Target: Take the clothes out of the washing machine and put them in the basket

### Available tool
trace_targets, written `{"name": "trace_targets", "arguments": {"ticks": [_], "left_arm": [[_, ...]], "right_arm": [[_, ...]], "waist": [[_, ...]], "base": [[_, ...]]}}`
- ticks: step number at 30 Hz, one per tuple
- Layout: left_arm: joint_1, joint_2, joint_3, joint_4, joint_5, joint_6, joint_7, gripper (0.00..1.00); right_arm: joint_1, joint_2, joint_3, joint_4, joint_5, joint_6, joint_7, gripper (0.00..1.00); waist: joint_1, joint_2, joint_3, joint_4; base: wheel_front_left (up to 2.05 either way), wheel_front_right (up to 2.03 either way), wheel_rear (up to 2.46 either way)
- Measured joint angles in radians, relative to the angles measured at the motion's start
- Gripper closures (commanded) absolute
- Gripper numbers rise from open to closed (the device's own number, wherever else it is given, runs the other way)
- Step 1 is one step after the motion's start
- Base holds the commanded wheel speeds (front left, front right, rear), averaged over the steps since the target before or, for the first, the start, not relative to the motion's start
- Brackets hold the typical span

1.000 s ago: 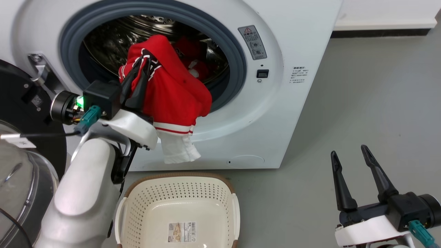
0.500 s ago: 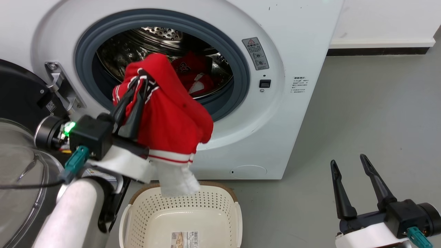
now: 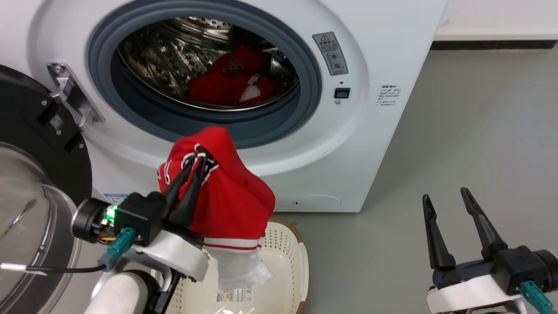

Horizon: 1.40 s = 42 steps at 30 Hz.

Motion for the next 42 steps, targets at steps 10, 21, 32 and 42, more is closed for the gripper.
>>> {"name": "trace_targets", "arguments": {"ticks": [10, 21, 32, 42], "left_arm": [[0.022, -0.058, -0.048, 0.236, -0.033, -0.023, -0.069, 1.00], [-0.164, -0.127, -0.064, 0.723, -0.074, -0.085, -0.167, 1.00], [-0.447, -0.184, -0.096, 1.159, -0.083, -0.119, -0.195, 1.00], [-0.615, -0.186, -0.162, 1.386, -0.023, -0.109, -0.156, 1.00]], "right_arm": [[-0.076, 0.000, -0.010, -0.021, -0.002, 0.000, 0.000, 0.00], [-0.189, 0.000, -0.019, -0.049, 0.001, 0.000, 0.000, 0.00], [-0.273, 0.000, -0.046, -0.076, 0.031, 0.000, 0.000, 0.00], [-0.329, 0.000, -0.061, -0.096, 0.053, 0.000, 0.000, 0.00]], "waist": [[0.0000, 0.0000, 0.126, -0.009], [0.0002, 0.0000, 0.332, -0.047], [0.0003, 0.0000, 0.552, -0.093], [0.0003, 0.0000, 0.707, -0.126]], "base": [[0.00, 0.00, 0.00], [0.00, 0.00, 0.00], [0.00, 0.00, 0.00], [0.00, 0.00, 0.00]]}}
